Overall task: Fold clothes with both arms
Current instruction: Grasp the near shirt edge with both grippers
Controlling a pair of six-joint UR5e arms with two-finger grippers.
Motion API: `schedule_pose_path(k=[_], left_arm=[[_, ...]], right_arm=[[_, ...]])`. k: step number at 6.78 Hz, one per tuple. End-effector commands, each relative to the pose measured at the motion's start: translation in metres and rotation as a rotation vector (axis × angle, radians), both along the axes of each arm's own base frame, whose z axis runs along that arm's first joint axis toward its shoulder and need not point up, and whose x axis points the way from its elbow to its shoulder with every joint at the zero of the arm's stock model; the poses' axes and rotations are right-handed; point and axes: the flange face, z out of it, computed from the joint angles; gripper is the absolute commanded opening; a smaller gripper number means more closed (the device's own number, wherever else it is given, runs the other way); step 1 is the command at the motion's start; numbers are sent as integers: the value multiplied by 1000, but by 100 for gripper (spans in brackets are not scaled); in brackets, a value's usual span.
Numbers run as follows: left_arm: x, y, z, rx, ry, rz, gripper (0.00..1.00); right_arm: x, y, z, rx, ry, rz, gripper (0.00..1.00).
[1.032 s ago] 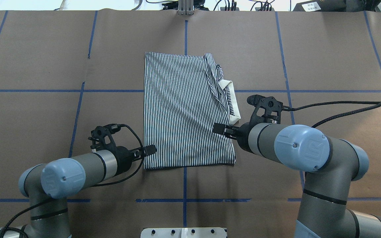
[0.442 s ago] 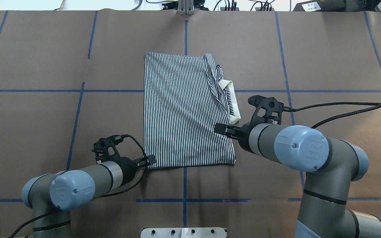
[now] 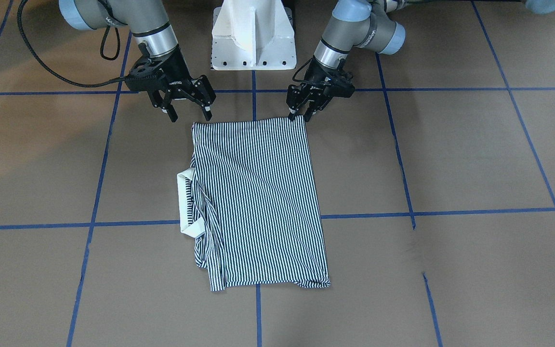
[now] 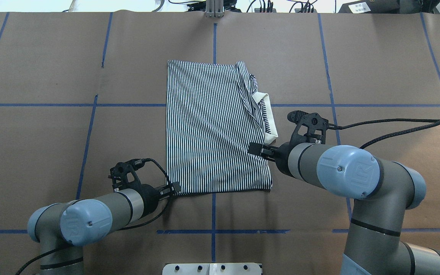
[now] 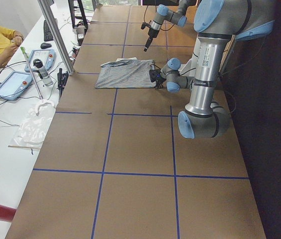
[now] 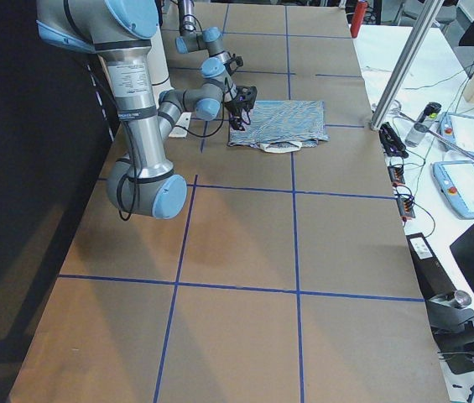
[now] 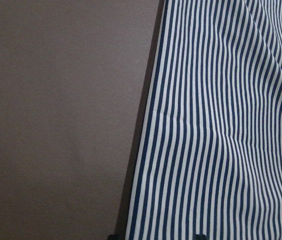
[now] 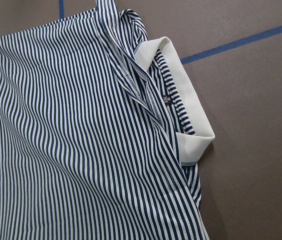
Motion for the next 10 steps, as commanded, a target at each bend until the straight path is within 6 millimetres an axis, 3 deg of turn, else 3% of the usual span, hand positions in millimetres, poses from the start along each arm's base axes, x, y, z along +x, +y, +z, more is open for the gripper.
schedule_pose_path(k=[1,2,4,5,7,10], left_arm=[[1,0,-2,-3,4,-6,46],[1,-1,-2,-3,6,-19,36],[2,1,-3,-2,7,-16,0],[2,1,-3,1,5,-13,0],[2,1,-4,4,7,-10,0],[3,2,-10,7,16,-7,0]], right_arm=[[0,0,0,-1,1,1,100],[0,0,0,0,1,0,100],[-1,0,0,-1,1,1,100],[-3,0,0,-40,-12,25,99],[-28,-1,-15,-309,33,165,69],[-85,-7,3,-423,80,230,67]])
